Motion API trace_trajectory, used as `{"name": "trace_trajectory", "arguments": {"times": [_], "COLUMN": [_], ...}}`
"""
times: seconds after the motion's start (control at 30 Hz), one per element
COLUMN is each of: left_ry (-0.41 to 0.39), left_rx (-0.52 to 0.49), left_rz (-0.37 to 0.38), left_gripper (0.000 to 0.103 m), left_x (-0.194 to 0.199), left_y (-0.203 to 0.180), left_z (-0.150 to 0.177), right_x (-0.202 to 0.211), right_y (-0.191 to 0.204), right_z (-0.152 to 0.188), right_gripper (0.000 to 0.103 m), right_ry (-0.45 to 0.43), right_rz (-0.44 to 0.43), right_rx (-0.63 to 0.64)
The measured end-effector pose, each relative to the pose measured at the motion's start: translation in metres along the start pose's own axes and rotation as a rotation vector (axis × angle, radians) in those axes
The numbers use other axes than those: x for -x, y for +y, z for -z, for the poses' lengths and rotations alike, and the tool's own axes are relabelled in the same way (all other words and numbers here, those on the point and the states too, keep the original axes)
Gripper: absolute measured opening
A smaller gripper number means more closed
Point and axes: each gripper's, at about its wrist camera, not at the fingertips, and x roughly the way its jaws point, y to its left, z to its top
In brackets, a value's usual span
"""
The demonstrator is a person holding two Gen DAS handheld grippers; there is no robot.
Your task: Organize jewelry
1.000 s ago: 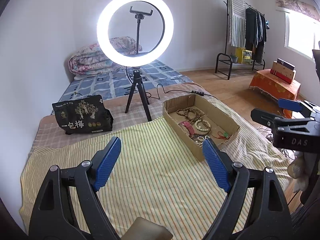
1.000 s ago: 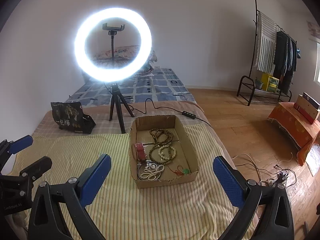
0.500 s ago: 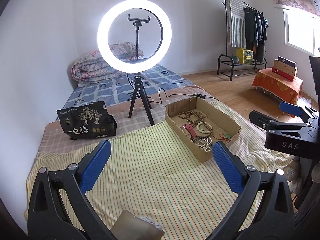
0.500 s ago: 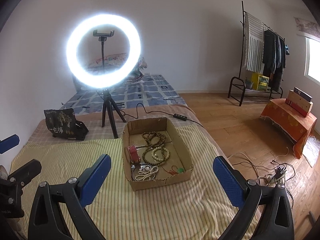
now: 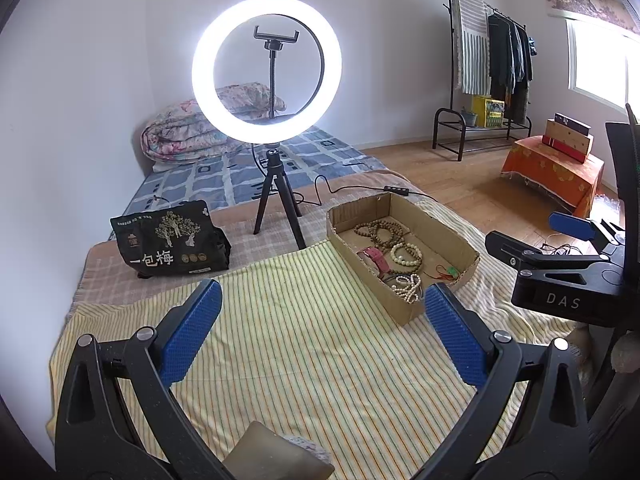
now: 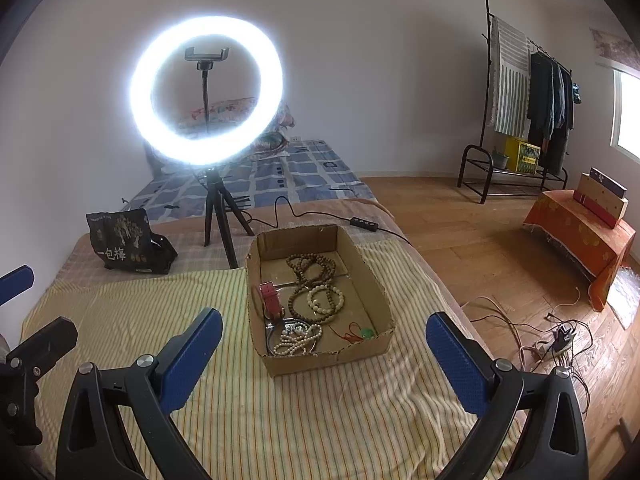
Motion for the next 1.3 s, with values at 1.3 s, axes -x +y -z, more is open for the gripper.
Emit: {"name": "trace_trajectory", "arguments": {"times": [1.3], "left_ry": [0.008], "left_rx": [-0.007], "left_rz": [0.008], "left_gripper": [0.103], "left_x": [-0.002], "left_y": [-0.0033], "left_z": [0.0007], "right_x": [-0.0063], "right_y": [-0.0015], "right_z": [0.0014], "right_gripper": [0.103], "right_ry": [0.03], "right_rz": [-0.002], "right_rx": [-0.01]}}
